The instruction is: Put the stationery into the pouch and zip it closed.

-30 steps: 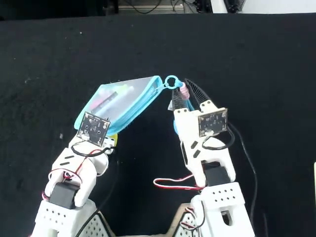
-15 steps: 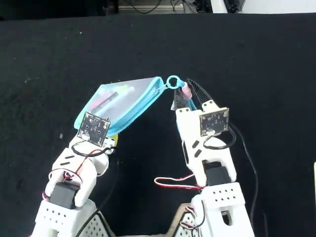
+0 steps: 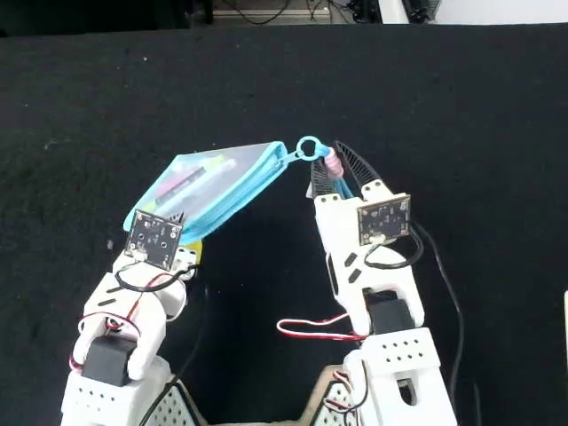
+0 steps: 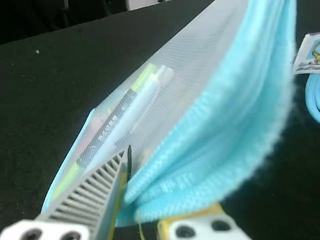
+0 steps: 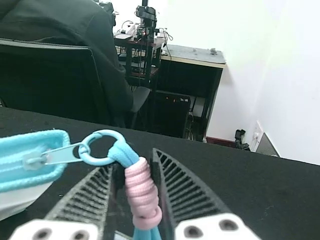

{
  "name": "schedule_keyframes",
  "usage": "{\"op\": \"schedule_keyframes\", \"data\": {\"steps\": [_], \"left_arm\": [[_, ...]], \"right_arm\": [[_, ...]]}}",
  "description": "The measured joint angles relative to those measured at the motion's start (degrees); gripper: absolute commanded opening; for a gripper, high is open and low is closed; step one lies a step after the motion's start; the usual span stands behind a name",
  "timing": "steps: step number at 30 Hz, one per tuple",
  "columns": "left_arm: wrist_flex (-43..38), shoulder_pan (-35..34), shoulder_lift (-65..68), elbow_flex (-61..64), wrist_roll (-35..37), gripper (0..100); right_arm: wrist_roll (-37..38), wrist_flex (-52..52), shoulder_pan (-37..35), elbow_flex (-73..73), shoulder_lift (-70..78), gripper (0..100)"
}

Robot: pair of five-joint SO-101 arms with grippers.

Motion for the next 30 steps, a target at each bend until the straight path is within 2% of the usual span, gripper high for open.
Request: {"op": "schedule_keyframes", "data": {"steps": [30], "left_arm": [[0.09,0.0,-0.26,0.0,0.0,3]], "right_arm": [[0.0,-0.79,1.49,0.0,0.0,1.1]]}}
